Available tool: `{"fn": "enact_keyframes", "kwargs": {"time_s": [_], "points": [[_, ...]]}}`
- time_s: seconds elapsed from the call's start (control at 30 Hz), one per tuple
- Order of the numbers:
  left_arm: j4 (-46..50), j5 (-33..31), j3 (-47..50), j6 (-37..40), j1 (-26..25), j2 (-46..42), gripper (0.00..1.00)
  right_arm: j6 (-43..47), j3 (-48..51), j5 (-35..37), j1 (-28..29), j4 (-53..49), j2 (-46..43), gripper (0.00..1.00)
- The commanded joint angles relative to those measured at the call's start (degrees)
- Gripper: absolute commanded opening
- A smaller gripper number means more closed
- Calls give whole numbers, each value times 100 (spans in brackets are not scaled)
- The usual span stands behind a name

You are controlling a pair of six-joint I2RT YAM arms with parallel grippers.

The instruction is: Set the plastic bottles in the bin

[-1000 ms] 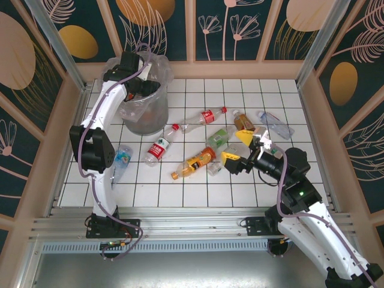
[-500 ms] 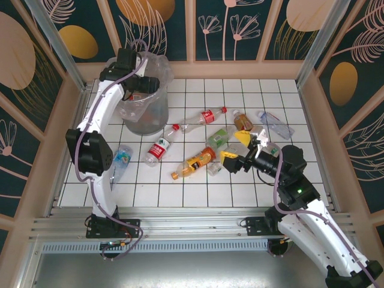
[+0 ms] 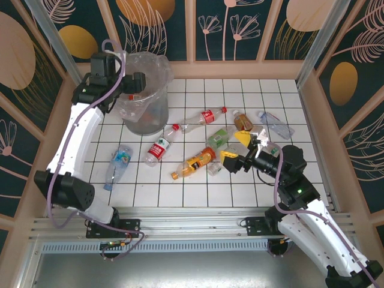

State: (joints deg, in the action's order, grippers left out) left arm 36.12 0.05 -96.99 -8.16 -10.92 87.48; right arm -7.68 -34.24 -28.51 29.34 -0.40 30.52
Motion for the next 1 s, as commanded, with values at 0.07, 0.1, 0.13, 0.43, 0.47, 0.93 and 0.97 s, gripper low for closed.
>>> {"fn": "enact_keyframes", "kwargs": {"time_s": [0.07,0.1,0.13,0.43,0.47,0.93,0.97], "points": [[108,-572,901,-516,2,-1070,87,-70,-166,-71,-32,51,21,99],[173,-618,1078,-589,3,-1254,87,-74,-162,-75,-33,66,25,99],[278,-643,1199,-635,2,-1387,88,-76,-161,-83,-34,75,38,99],[1098,-883,2510,-1328,2,-2261,88,-102,-189,-162,-43,50,86,99],[1091,-762,2697,-1403,2,-2334,88,-102,-188,-155,-42,54,86,99],[82,-510,5131,-2658,-24,-3070,86,-95,-204,-163,-38,27,68,99],[-17,-503,5252,-2668,-20,-2988,87,-93,-206,-163,-43,2,66,98]]}}
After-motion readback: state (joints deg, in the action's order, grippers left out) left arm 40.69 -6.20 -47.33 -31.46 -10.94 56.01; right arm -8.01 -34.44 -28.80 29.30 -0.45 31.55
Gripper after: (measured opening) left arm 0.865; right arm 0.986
